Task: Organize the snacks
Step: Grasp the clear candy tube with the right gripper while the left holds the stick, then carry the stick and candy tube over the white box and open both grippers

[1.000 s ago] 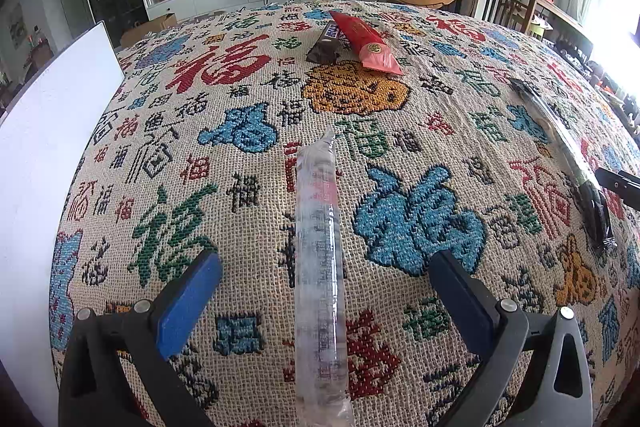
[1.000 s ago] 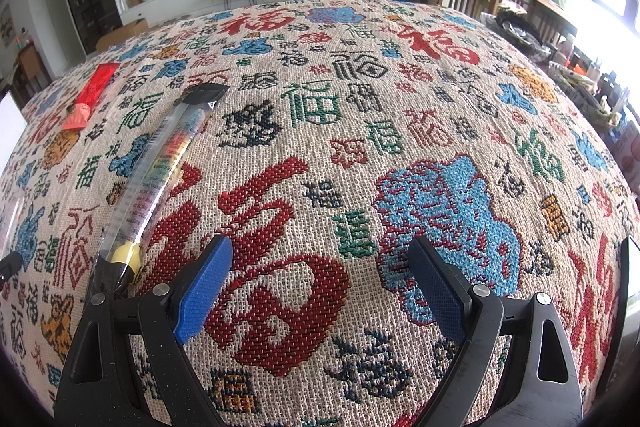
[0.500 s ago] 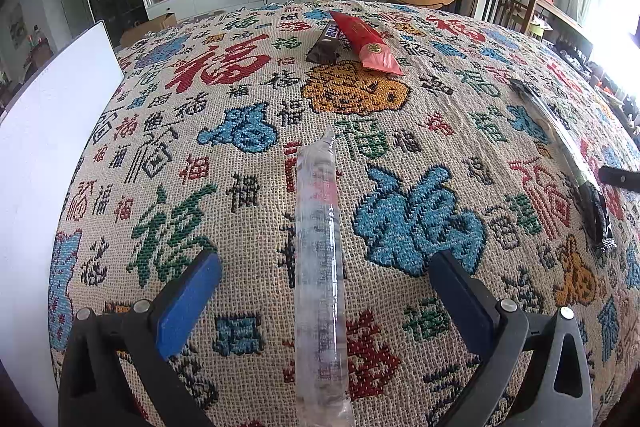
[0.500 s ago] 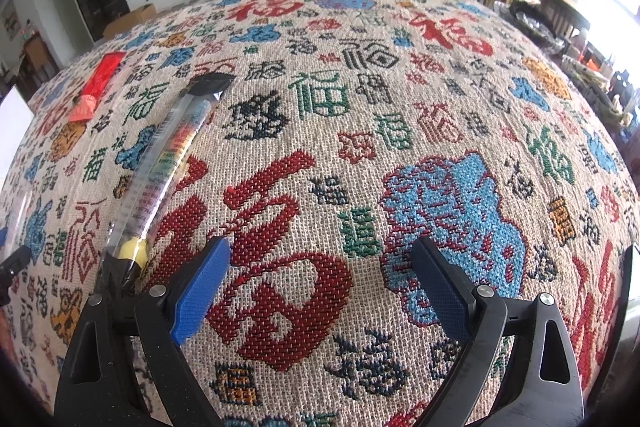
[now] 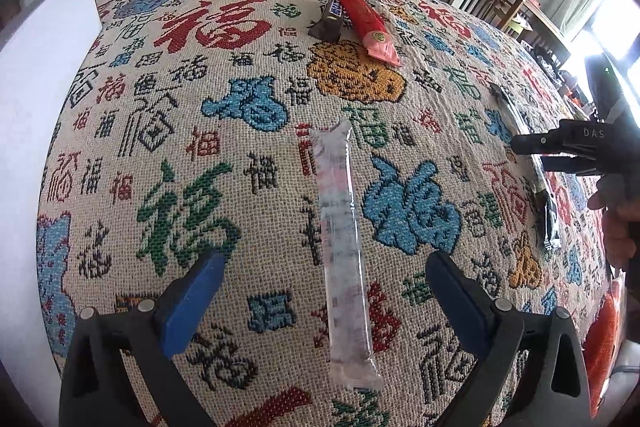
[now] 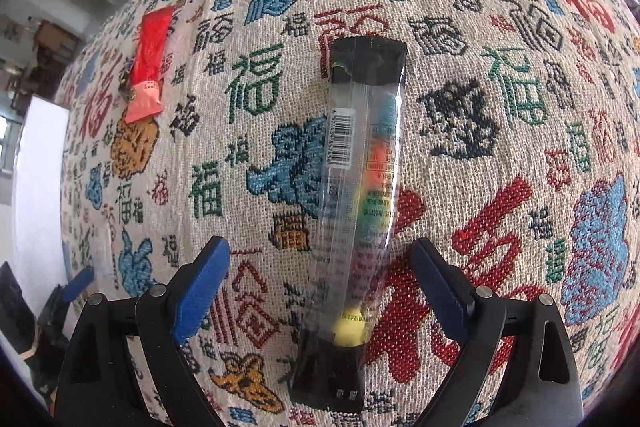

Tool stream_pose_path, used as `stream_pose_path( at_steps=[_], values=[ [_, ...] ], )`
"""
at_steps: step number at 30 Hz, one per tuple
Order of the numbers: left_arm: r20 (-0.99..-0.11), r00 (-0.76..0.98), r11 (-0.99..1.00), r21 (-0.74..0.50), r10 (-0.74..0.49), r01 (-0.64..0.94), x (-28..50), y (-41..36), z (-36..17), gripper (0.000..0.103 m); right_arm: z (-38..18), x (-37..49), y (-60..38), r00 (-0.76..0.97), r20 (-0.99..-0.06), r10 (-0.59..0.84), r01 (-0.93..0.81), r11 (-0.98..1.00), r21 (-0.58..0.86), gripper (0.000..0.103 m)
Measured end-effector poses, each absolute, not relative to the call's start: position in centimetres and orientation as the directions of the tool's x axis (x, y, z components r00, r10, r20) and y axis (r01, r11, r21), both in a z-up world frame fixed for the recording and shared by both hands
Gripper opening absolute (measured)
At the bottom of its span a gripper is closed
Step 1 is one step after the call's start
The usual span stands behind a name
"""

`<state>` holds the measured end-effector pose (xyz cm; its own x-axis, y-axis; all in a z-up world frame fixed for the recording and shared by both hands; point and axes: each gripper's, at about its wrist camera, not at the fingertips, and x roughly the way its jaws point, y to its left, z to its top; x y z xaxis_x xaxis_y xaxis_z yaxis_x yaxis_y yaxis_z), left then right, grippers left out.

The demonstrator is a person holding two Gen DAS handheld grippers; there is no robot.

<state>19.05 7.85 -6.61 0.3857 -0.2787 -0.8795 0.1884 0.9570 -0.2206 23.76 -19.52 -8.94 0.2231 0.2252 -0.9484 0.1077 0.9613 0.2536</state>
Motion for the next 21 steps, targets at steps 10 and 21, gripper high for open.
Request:
stream_pose_path(
  at_steps=[10,21],
  values=[
    [-0.85,0.473,0.962,-0.134,-0.234,0.236,17.5,5.5,-5.7,0.018,-7.8,21.9,-22.8,0.297,-0.926,0.234,0.132,0.95,0.283,0.018],
    [-0.616,0.647,0.869,-0.47,-0.45,0.156,11.3,14.8,5.1,0.018,4.5,19.4,-14.8,0.377,-0.703,0.603,-0.136,0.787,0.601,0.018]
  ],
)
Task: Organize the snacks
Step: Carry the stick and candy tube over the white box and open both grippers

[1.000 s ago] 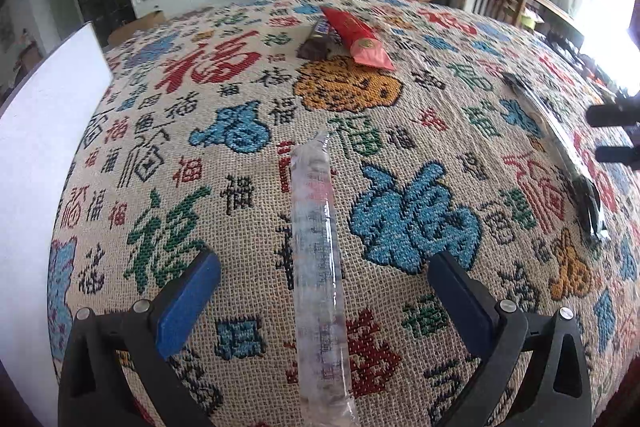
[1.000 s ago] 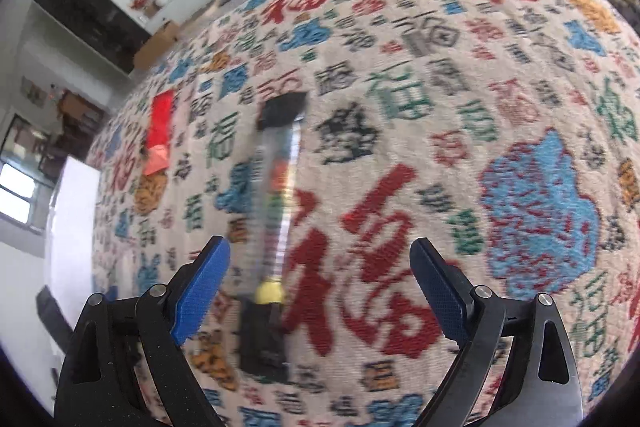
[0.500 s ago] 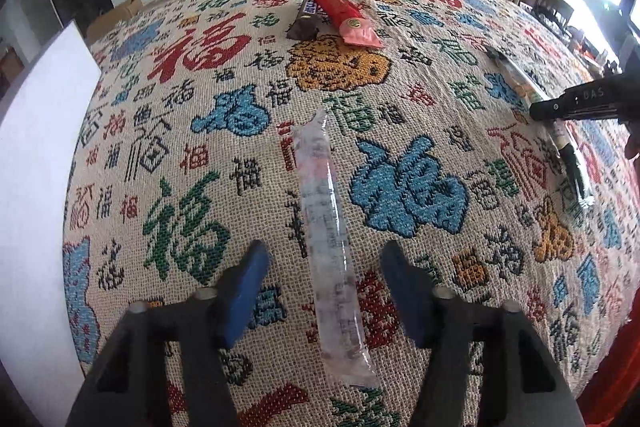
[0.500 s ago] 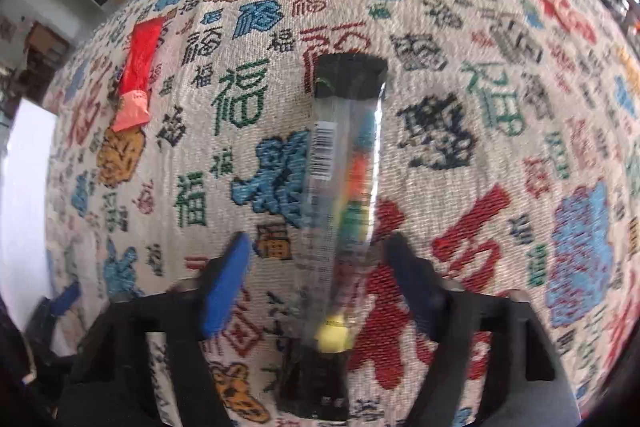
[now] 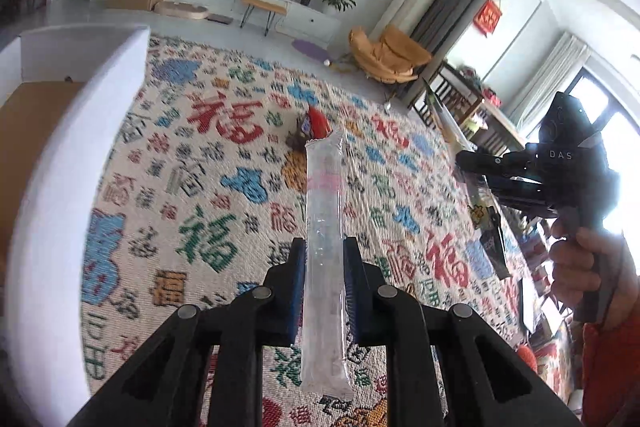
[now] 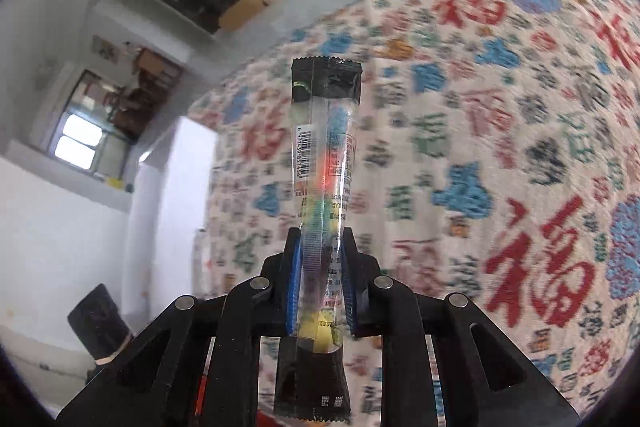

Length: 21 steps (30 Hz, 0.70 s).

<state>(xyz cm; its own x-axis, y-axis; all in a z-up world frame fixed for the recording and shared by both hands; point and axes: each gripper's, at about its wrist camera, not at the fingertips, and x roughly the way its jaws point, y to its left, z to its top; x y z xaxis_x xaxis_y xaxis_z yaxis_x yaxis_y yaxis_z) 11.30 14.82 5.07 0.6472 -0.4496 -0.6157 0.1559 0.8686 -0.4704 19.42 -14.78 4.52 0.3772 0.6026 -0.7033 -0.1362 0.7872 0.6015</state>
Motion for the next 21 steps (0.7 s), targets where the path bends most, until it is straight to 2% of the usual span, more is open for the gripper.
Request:
stream_pose_path(
  at_steps=[3,5,9,10,11,12,13,15,18,21],
  values=[
    [-0.587,0.716,0.89,-0.444,-0.377,0.105,9.6,20.2,8.7,0.018,9.1,19.1,-6.1,0.341,-0.626,0.701,-0.29,0.712,0.639,0.018],
    [-0.588,0.76,0.92,-0.39,-0.277,0.034,8.6,24.4,10.5,0.018,11.5,18.6,0.5,0.299,-0.586,0.753,-0.382,0.657,0.65,0.018],
    [-0.633,0.772,0.944,-0.289,-0.062,-0.161,7.0,32.3,10.9,0.019,13.8,16.5,13.3,0.2,-0.546,0.814,-0.53,0.558,0.638,0.019],
    [-0.653,0.758,0.944,-0.255,-0.01,-0.207,6.8,33.6,10.5,0.019,13.7,15.7,16.2,0.189,-0.547,0.815,-0.557,0.548,0.624,0.021],
    [-0.673,0.738,0.942,-0.211,0.054,-0.261,6.6,34.8,10.0,0.023,13.4,15.3,18.8,0.18,-0.555,0.812,-0.585,0.542,0.603,0.026],
    [-0.687,0.718,0.935,-0.174,0.11,-0.309,6.3,36.0,9.4,0.038,12.9,15.1,21.0,0.178,-0.577,0.797,-0.606,0.551,0.574,0.042],
    [-0.699,0.697,0.922,-0.146,0.16,-0.358,5.9,37.1,8.7,0.062,12.1,14.9,23.0,0.179,-0.607,0.774,-0.622,0.567,0.539,0.06],
    [-0.692,0.688,0.9,-0.127,0.22,-0.416,4.7,38.4,7.7,0.078,10.7,14.4,24.2,0.204,-0.646,0.736,-0.631,0.603,0.488,0.061],
    [-0.683,0.695,0.891,-0.144,0.225,-0.43,3.6,38.6,6.3,0.078,8.9,14.1,21.7,0.251,-0.653,0.714,-0.635,0.631,0.446,0.063],
    [-0.682,0.715,0.909,-0.185,0.154,-0.373,4.0,36.3,5.2,0.078,5.9,15.1,15.3,0.365,-0.692,0.623,-0.614,0.72,0.325,0.069]
  ],
)
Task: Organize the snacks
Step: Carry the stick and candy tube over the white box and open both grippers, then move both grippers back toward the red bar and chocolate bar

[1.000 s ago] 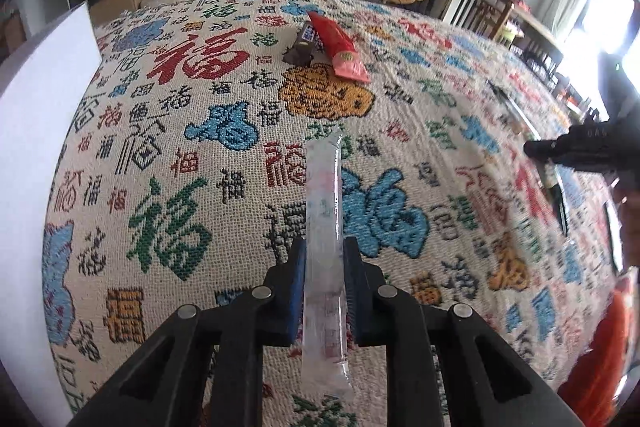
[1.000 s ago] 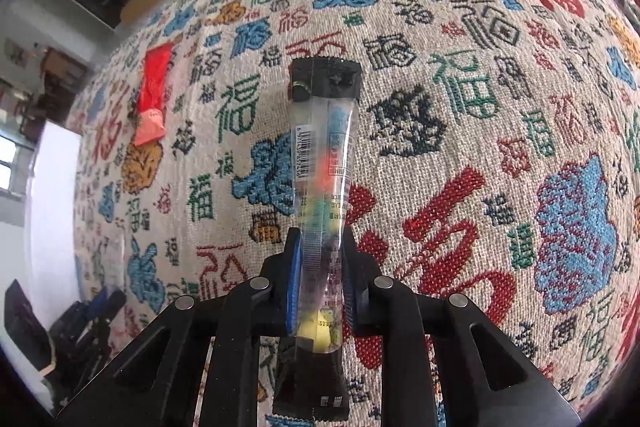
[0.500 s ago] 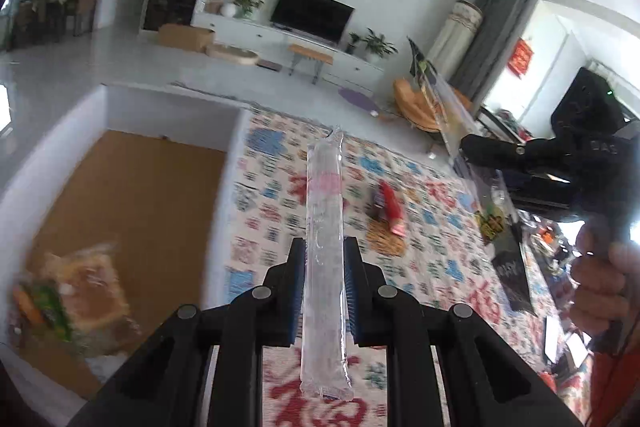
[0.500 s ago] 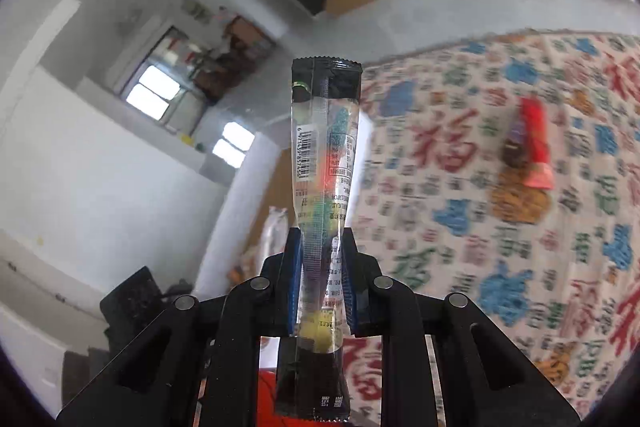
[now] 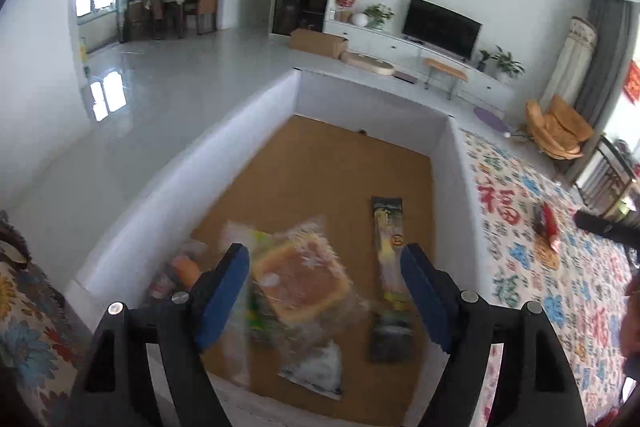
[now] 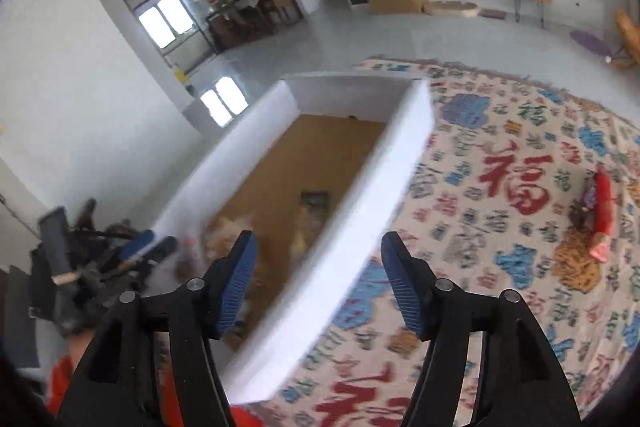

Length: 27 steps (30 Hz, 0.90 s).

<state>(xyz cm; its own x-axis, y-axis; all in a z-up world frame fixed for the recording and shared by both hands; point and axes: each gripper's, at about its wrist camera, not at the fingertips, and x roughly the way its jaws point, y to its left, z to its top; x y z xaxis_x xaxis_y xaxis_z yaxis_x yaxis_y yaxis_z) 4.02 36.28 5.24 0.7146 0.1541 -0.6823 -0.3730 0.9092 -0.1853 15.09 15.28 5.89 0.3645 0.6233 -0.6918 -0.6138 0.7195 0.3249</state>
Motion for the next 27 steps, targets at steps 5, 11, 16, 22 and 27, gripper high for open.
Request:
stream_pose_path(
  at_steps=[5,11,16,22,27],
  values=[
    [-0.637,0.77,0.964,-0.223,-0.029,-0.148,4.9,27.0,6.9,0.078,-2.5,16.7,1.6,0.57,-0.769,0.289,-0.41,0.911,0.038,0.069],
    [-0.623,0.747,0.971,-0.199,-0.231,0.135,8.6,13.7,6.1,0.099,-7.1,15.6,-13.0,0.62,-0.783,0.045,-0.122,0.992,-0.04,0.069],
    [-0.749,0.629,0.977,-0.129,-0.209,0.171,13.3,6.9,-1.0,0.099,-8.2,14.0,-16.1,0.637,-0.771,0.0,-0.057,0.997,-0.047,0.069],
    [-0.785,0.604,0.99,-0.105,-0.14,0.092,16.6,5.9,-5.3,0.099,-8.2,13.8,-16.3,0.642,-0.767,-0.025,-0.03,0.998,-0.057,0.078],
    [-0.795,0.603,0.997,-0.025,-0.064,0.073,19.1,5.7,-6.4,0.099,-9.2,14.0,-17.8,0.63,-0.776,0.002,-0.009,1.0,-0.005,0.082]
  ],
)
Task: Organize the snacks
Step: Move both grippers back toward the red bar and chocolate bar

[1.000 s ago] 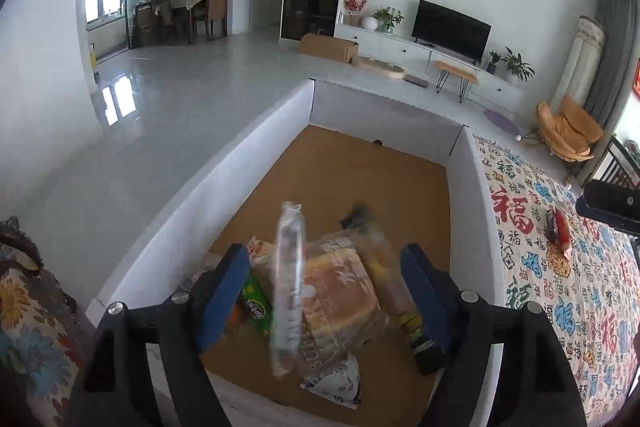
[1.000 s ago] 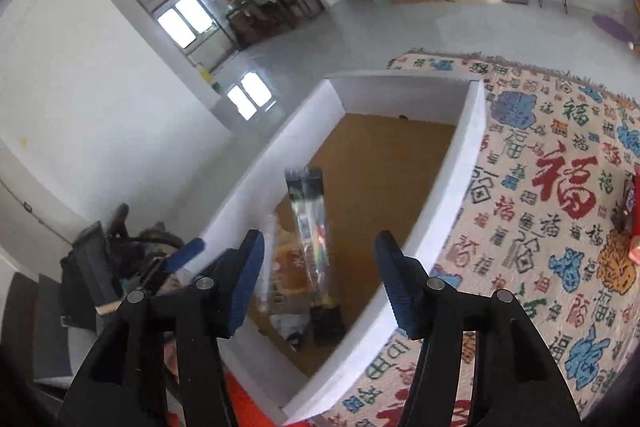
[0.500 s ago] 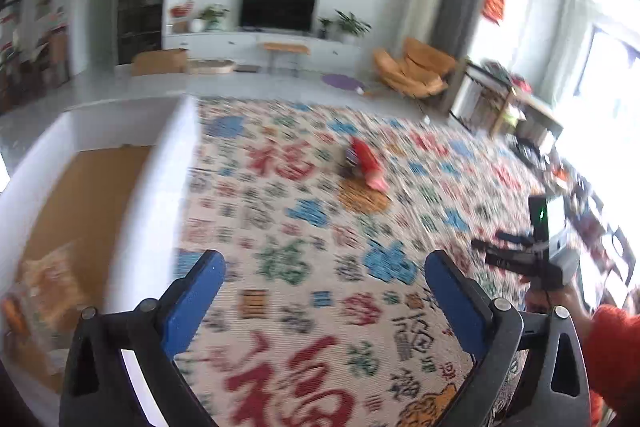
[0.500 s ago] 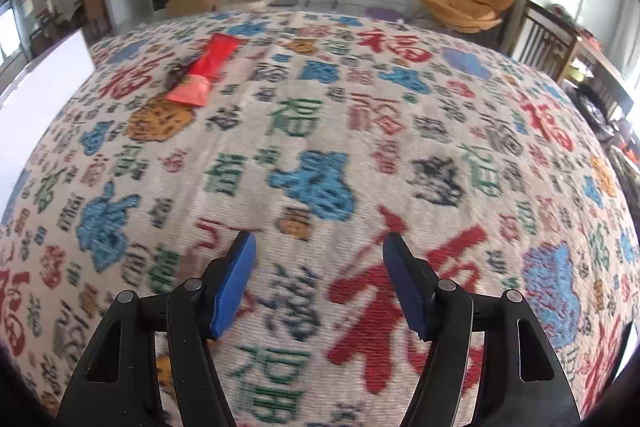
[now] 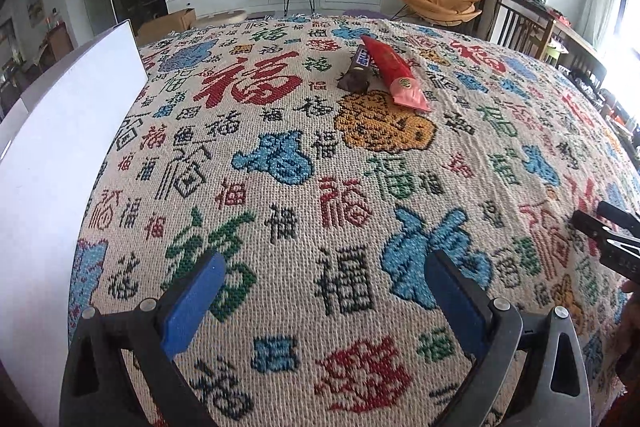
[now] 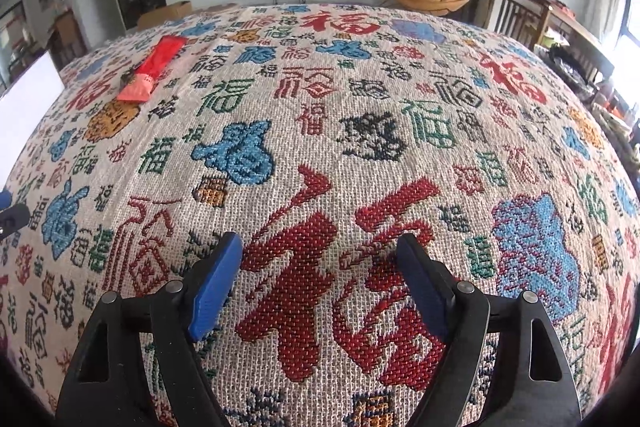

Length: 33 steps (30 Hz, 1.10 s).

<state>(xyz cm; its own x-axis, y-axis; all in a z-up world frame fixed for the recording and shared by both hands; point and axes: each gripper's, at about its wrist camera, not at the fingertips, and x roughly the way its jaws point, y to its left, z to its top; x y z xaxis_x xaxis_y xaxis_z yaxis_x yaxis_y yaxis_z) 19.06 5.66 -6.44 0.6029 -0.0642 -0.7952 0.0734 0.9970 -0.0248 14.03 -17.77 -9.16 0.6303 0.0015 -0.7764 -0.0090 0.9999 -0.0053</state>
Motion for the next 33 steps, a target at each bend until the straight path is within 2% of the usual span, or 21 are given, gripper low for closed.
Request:
stream_pose_path(
  at_steps=[7,33],
  values=[
    [-0.801,0.596,0.997,-0.004,-0.049,0.076,19.8,5.3,-8.3,0.103,-9.4,14.0,-18.0,0.631,-0.776,-0.002,-0.007,1.0,-0.008,0.082],
    [-0.804,0.592,0.997,-0.012,-0.054,0.074,19.8,5.6,-8.3,0.103,-9.5,14.0,-18.1,0.63,-0.776,0.001,-0.007,1.0,-0.005,0.083]
  ],
)
